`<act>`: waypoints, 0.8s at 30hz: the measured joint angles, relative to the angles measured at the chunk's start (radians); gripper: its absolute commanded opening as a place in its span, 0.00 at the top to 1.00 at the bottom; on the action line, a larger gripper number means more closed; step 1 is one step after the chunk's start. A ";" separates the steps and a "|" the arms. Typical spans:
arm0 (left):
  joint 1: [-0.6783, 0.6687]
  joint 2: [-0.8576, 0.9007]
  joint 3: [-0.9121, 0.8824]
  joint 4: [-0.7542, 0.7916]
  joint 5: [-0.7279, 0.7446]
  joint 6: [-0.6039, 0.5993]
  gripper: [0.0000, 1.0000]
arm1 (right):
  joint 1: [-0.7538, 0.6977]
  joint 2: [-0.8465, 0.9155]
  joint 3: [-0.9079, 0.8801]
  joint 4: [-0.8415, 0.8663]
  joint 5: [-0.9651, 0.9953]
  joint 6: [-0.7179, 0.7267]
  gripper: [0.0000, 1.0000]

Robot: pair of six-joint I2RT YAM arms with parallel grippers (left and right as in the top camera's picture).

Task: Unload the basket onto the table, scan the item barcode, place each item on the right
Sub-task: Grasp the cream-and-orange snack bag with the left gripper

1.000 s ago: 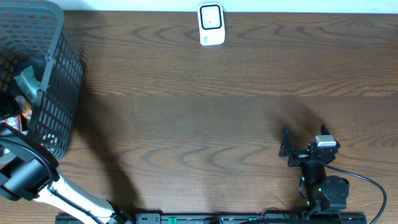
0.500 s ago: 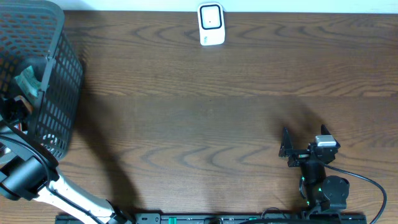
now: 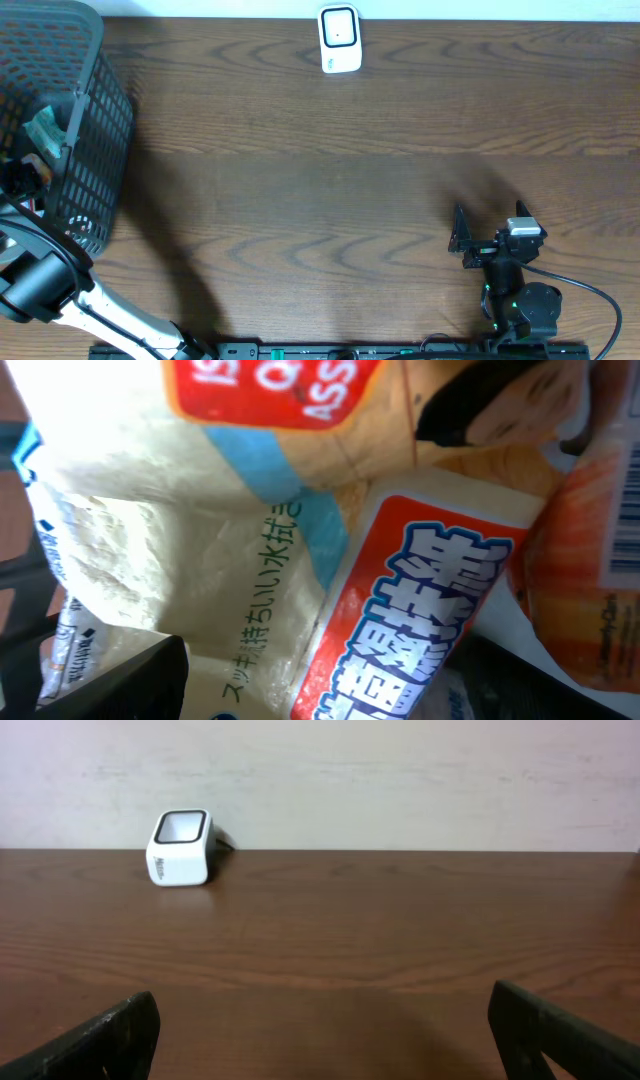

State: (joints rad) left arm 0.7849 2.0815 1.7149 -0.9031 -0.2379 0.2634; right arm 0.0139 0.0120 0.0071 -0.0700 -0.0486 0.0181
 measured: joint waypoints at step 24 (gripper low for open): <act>-0.015 -0.122 -0.084 0.074 -0.179 0.030 0.13 | 0.000 0.000 0.000 0.000 0.000 0.000 0.01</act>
State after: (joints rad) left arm 0.7700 1.9598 1.6310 -0.8288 -0.4168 0.2932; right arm 0.0139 0.0120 0.0071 -0.0700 -0.0486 0.0181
